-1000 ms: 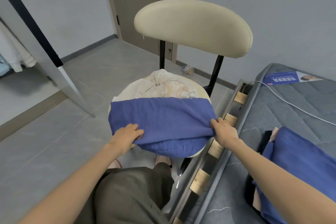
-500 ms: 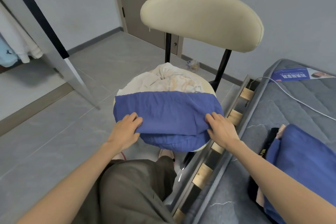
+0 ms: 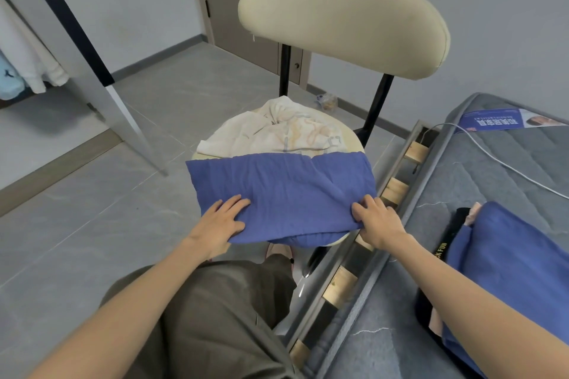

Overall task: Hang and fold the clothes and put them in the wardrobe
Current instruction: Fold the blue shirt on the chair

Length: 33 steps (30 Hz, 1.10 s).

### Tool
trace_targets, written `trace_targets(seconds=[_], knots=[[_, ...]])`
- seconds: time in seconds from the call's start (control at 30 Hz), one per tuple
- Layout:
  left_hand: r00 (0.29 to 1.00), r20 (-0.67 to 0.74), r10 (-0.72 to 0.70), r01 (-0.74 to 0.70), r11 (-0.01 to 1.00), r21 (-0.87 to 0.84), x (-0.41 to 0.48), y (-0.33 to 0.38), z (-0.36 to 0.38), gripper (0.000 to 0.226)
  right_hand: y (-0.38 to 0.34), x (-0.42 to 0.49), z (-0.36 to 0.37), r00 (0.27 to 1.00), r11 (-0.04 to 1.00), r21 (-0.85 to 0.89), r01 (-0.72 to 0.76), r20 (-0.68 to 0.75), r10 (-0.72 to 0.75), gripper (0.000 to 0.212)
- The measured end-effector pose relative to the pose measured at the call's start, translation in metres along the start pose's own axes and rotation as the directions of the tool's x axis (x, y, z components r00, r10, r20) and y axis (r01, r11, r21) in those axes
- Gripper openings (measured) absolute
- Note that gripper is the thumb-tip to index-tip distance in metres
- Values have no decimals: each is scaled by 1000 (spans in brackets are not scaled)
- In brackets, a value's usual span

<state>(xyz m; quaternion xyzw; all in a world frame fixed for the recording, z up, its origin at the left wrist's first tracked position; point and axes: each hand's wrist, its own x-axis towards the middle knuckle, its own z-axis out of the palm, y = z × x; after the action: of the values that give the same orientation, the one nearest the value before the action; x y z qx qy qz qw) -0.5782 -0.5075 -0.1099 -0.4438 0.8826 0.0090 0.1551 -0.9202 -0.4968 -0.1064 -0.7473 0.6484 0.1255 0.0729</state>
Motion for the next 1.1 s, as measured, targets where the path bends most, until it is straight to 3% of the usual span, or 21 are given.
trace_targets(seconds=[0.1,0.2,0.33,0.4,0.47,0.6,0.8,0.87,0.93,1.03,1.1], knots=[[989,143,-34,28,999,43,8,2,-4,22,-6,4,-7,998,999,-8,-44,50,44,35],[980,191,-59,65,998,-25,11,3,-8,44,-14,12,-14,990,988,126,-90,-98,103,22],[977,-102,-189,156,951,-267,23,11,-21,36,-19,29,-23,922,865,492,-95,-283,262,12],[939,-249,-239,143,926,-348,34,17,-28,28,-16,40,-26,908,788,604,-117,-257,331,18],[919,-285,-273,134,896,-424,48,26,-35,35,-11,53,-29,904,731,668,-139,-216,370,26],[944,-103,-314,233,854,-465,82,40,-43,65,-4,80,-35,892,573,782,-245,-50,449,43],[941,-30,-338,305,879,-367,113,34,-26,84,5,121,-32,786,306,843,-442,199,586,57],[944,-8,-329,303,878,-371,114,32,-19,95,8,129,-27,777,295,839,-458,215,592,42],[941,1,-337,312,869,-385,115,31,-13,99,8,132,-24,802,348,851,-393,131,583,23],[937,9,-348,324,863,-389,118,31,-9,100,16,131,-27,768,385,880,-278,-37,639,17],[938,15,-346,324,863,-388,119,30,-8,101,25,131,-29,728,353,894,-277,-45,684,17]])
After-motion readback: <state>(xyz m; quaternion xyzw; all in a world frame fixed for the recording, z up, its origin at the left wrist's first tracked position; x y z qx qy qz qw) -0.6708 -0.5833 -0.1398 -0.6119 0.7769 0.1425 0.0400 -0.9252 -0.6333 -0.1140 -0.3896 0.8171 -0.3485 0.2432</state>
